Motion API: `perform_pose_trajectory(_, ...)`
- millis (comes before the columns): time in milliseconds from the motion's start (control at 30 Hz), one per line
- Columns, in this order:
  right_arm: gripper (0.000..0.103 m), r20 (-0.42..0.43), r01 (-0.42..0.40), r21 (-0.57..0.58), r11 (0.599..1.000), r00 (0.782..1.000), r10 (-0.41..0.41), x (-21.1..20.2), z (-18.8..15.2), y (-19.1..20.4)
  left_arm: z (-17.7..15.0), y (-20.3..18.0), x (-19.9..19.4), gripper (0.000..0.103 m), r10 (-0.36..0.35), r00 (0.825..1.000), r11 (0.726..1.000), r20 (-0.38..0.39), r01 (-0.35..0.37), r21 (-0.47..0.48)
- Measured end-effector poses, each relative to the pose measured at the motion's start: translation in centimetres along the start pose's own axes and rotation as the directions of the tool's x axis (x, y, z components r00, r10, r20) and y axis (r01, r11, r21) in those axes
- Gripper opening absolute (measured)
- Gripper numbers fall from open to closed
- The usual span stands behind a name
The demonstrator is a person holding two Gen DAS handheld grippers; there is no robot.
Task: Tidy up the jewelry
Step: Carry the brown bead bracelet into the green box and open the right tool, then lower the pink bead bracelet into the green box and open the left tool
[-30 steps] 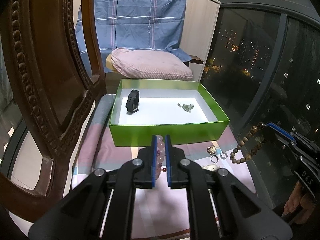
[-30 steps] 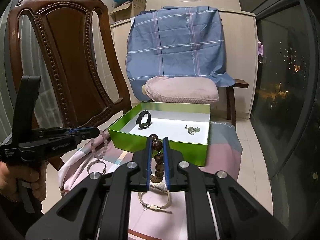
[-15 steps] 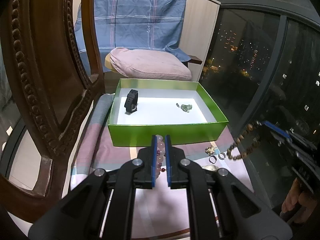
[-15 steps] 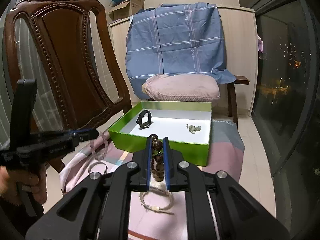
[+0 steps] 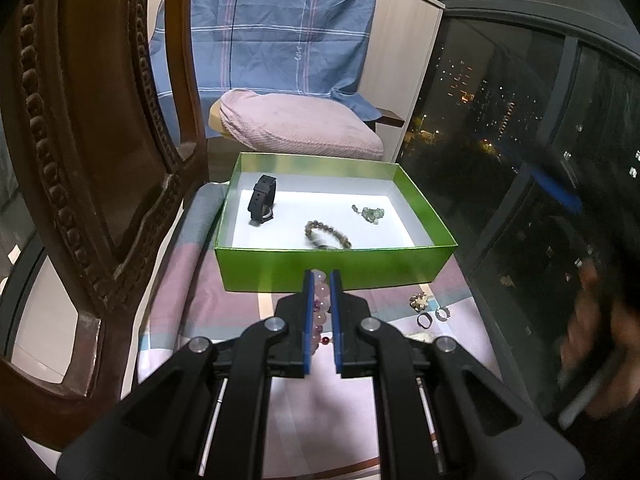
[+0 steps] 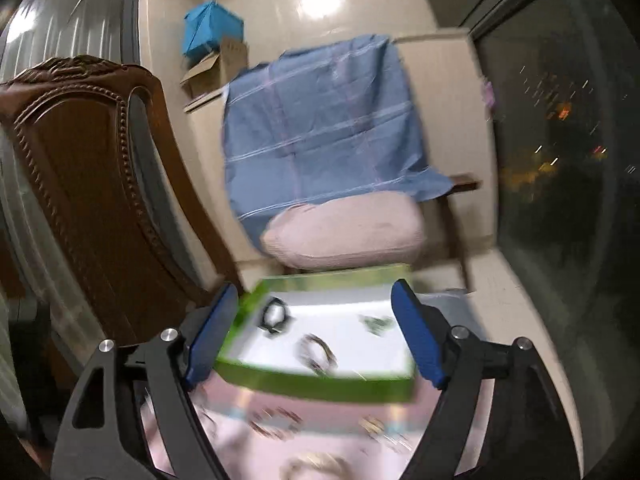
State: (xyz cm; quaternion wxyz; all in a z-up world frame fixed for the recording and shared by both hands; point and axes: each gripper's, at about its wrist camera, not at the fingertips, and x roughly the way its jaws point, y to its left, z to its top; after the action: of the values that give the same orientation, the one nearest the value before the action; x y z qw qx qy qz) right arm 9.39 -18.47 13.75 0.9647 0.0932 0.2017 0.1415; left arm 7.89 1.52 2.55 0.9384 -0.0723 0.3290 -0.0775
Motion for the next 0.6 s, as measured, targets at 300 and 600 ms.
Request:
perform_pose_trajectory(300, 0.082, -0.132, 0.088, 0.031, 0.996, 0.988, -0.083, -2.4, -4.1, -3.0, -0.3, -0.8, 1.0, 0.008, 0.012, 1.0, 1.0, -0.023, -0.011, 0.02)
perform_pose_trajectory(600, 0.082, -0.122, 0.072, 0.081, 0.994, 0.991, -0.062, -2.1, -3.3, -4.7, 4.5, -2.3, 3.9, 0.008, 0.027, 0.999, 0.999, -0.046, -0.026, 0.02)
